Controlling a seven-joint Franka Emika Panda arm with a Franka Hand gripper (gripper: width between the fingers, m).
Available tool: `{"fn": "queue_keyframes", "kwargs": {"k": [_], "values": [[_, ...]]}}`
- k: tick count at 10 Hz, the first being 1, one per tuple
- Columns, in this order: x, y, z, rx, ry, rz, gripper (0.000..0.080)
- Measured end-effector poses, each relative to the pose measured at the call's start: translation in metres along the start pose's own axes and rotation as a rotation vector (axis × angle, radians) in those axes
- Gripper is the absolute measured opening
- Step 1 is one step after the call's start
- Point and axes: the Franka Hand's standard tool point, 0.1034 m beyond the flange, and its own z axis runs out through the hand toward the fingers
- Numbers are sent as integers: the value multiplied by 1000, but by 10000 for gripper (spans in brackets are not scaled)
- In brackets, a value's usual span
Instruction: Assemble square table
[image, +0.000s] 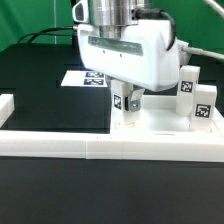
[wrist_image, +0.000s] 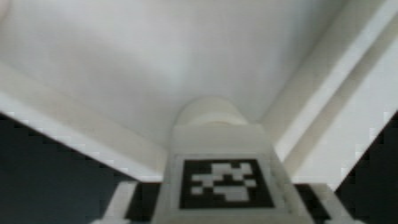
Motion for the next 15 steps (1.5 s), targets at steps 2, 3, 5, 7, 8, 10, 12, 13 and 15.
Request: {"fn": "queue_keyframes", "kwargs": {"k": [2,3,5,7,8,10,12,13,15], "values": [[-2,0,1,-29,-22,301,268],[-2,0,1,-27,-25,425,268],[-1,0,1,-21,-47,690,268],[-1,-1,1,-20,-47,715,268],[-2,-1,1,-12,-44,660,281],[-3,-8,1,33,-18,442,455],[-4,-10,1,39,-10,267,634],[-3,-9,1,39,-7,207,634],[-3,-9,1,37,0,-12,649]]}}
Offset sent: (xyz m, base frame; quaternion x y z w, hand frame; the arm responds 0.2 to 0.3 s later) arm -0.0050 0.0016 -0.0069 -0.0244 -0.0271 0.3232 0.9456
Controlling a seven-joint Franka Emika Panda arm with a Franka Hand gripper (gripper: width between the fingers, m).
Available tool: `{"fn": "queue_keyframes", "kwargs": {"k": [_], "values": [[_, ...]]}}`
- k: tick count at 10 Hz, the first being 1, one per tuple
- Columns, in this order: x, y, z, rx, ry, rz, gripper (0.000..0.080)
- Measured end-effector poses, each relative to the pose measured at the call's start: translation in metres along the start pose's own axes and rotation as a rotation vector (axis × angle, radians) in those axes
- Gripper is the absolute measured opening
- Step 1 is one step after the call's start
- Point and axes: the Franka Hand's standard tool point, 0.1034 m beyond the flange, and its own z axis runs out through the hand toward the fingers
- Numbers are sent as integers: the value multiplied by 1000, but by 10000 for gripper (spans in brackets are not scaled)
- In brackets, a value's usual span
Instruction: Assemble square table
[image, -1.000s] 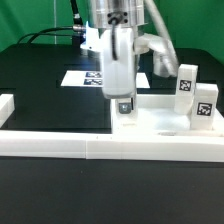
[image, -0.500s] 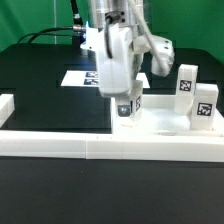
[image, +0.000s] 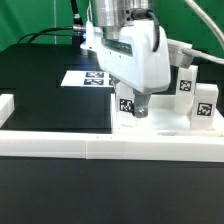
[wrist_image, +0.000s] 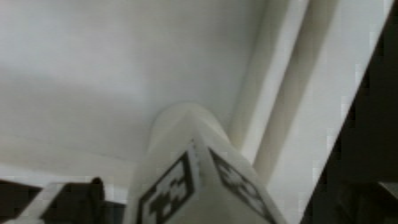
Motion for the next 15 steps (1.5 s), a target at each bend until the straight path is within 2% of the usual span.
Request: {"fn": "queue_keyframes", "kwargs": {"k": [2,4,7,9,12,15], "values": [[-1,0,0,-11,-1,-380,649],[4,1,-5,-9,-10,-589,649],[6,2,-5,-9,-8,-558,622],[7,2,-5,-10,-7,-445,284],[9,2,-5,-16,2,-140,287],[7,5,-4,-58,16,363,287]]}}
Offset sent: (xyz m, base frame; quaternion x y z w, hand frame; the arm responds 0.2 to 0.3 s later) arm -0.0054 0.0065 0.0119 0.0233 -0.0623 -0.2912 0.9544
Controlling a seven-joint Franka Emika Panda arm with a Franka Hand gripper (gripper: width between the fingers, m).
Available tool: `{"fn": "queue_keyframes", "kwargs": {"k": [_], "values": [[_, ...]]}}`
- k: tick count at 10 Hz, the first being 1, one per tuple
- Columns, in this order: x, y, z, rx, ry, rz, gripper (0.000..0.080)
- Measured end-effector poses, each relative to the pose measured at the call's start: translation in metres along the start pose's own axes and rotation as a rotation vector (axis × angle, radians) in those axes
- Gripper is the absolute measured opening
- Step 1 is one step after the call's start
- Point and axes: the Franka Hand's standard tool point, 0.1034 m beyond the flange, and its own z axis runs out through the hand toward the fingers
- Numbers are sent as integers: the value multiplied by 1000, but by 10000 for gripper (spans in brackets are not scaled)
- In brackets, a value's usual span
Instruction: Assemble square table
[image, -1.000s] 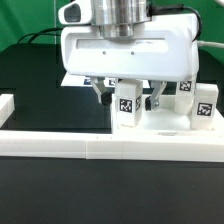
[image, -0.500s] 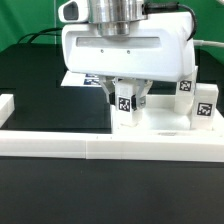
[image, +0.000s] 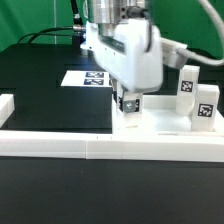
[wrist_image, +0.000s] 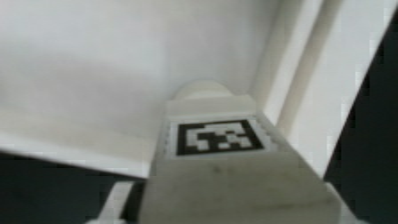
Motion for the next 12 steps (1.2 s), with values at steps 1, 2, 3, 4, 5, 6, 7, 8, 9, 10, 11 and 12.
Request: {"fn": "queue_keyframes", "kwargs": {"k": [1,2,3,4,5,6,7,8,9,10,11,12], "values": [[1,0,0,-22,2,214,288],[2,0,1,-22,-6,363,288],[2,-1,0,-18,-9,411,288],[2,-1,0,-18,-9,402,288],[2,-1,1,-16,-9,361,378],[2,-5,-1,45,8,283,378],[-3,-3,-3,74,20,112,558],[-7,-2,-4,81,25,-38,621],[-7,-3,-4,100,42,-164,621],[-6,-3,-4,97,45,-218,644],[-6,-3,-4,96,47,-256,648],[-6,-3,-4,94,52,-344,648]]}}
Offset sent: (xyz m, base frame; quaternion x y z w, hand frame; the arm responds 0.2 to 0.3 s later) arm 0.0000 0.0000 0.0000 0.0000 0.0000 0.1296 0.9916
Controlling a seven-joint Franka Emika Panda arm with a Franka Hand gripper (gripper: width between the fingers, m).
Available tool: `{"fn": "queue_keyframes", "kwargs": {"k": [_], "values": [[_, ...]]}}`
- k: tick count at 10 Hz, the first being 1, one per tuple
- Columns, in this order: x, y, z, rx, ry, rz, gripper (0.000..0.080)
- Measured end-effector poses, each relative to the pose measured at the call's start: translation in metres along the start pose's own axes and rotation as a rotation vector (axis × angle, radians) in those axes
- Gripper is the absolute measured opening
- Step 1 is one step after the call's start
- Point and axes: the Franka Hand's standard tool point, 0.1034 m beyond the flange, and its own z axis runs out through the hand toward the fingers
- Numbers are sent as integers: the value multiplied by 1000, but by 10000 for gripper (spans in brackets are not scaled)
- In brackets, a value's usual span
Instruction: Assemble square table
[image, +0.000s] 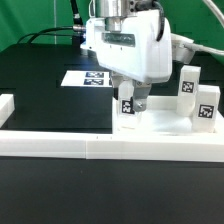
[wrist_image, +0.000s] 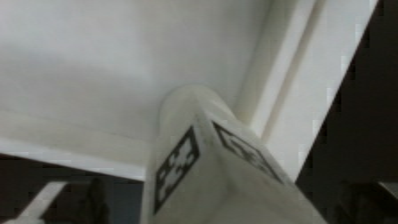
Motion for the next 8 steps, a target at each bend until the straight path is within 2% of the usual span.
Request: {"fn": "queue_keyframes", "kwargs": {"k": [2,3,4,8], "values": [[4,-2,2,6,-7,-307,649],[6,-15,-1,28,-12,-447,649],[2,-10,1,34,-19,-566,649],[5,-6,3,24,-18,-622,649]]}}
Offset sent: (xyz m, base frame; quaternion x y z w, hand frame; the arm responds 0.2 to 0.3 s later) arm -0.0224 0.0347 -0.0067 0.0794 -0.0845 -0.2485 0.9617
